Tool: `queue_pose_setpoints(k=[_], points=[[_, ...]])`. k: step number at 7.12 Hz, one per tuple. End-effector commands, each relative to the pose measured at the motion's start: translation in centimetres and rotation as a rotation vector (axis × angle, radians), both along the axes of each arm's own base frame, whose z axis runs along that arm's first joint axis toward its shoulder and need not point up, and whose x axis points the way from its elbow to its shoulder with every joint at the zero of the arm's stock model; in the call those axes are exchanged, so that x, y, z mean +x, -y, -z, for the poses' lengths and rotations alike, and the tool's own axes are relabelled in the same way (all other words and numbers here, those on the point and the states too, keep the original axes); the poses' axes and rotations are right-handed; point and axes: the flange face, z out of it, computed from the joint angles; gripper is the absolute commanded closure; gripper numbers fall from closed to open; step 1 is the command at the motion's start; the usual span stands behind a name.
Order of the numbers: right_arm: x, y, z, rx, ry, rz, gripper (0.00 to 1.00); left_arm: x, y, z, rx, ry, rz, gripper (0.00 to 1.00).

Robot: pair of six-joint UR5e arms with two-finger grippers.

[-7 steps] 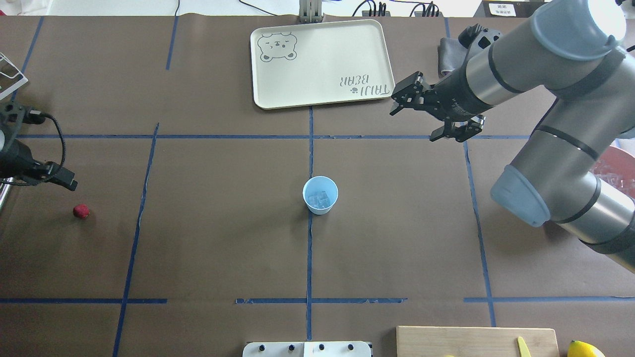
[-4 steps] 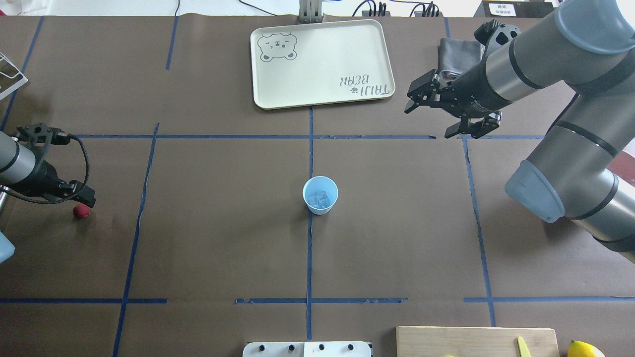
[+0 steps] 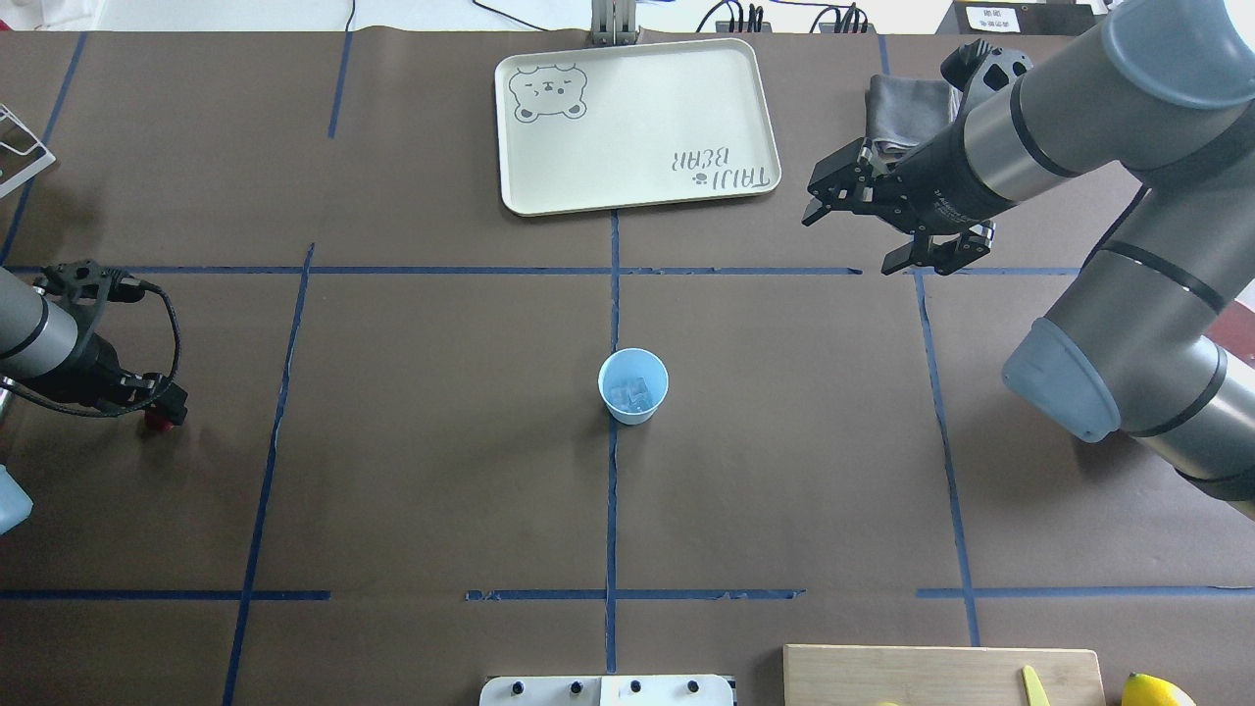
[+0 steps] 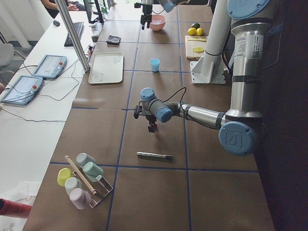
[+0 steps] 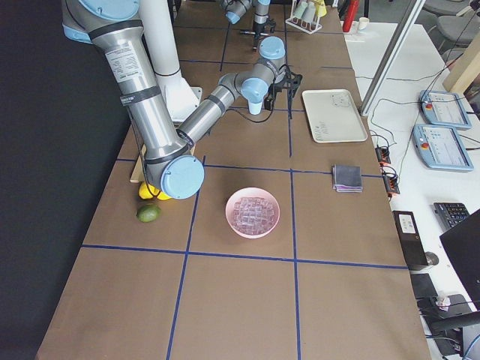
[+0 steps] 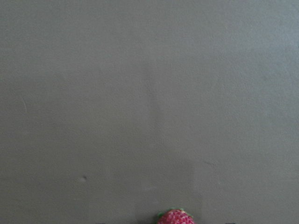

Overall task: Mash ice and strawberries in cup
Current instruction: 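Grasp the red strawberry with the left gripper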

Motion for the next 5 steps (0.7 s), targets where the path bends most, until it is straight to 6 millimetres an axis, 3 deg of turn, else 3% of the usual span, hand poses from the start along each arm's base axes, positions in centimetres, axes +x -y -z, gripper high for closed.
queue_pose_setpoints(k=[1, 2, 3, 4, 5], points=[[0.0, 0.0, 0.0, 0.000, 0.000, 0.000, 0.00, 0.1, -0.1, -0.1, -0.003, 0.000, 0.000, 0.67], [0.1, -0.1, 0.1, 0.002, 0.002, 0.000, 0.00, 0.1, -0.1, -0.1, -0.006, 0.001, 0.001, 0.92], [0.3, -0.3, 0.4, 0.007, 0.006, -0.002, 0.00, 0.1, -0.1, 0.0, -0.036, -0.002, 0.024, 1.00], [0.3, -0.3, 0.5, 0.009, 0.007, -0.002, 0.00, 0.5, 0.3, 1.6, -0.087, -0.016, 0.089, 1.00], [0.4, -0.3, 0.5, 0.008, 0.008, -0.002, 0.00, 0.8, 0.2, 5.5, -0.087, -0.082, 0.086, 1.00]])
